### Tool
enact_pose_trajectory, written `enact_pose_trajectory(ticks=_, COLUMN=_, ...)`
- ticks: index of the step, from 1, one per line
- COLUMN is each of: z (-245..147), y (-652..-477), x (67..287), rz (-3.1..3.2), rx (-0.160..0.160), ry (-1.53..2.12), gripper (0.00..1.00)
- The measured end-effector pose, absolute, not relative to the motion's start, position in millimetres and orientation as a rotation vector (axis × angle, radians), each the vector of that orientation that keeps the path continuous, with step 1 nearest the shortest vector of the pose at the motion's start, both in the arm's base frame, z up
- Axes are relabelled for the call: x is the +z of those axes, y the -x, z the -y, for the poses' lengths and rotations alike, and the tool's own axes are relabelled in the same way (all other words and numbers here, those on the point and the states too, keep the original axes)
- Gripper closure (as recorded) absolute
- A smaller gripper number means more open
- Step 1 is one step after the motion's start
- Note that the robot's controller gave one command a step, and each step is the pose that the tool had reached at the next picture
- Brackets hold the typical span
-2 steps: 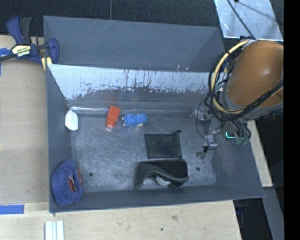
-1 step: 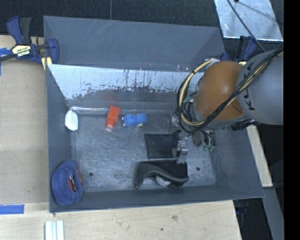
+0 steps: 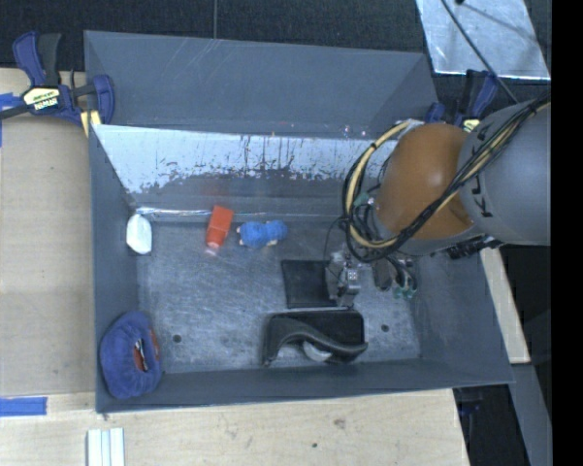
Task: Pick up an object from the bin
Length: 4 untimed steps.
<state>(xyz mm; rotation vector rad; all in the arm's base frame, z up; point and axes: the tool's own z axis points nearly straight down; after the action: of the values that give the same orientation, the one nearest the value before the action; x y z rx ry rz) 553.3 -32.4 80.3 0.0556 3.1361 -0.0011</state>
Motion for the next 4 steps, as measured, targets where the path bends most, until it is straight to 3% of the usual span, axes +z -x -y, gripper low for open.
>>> enact_pose_trajectory(ticks=1, z=32.4, y=-555.4, x=81.9, rz=-3.130, rx=-0.001, ry=-0.055, gripper=0.00)
enact_pose_trajectory(ticks=2, z=32.2, y=-553.3, x=80.3, rz=-3.136, rx=-0.001, ry=-0.054, gripper=1.00)
enact_pose_trajectory(ticks=3, z=32.2, y=-555.4, x=82.0, rz=-3.130, rx=-0.001, ry=-0.054, gripper=0.00)
enact_pose_trajectory(ticks=4, z=32.1, y=-553.3, x=80.3, rz=-3.136, rx=-0.001, ry=-0.053, gripper=1.00)
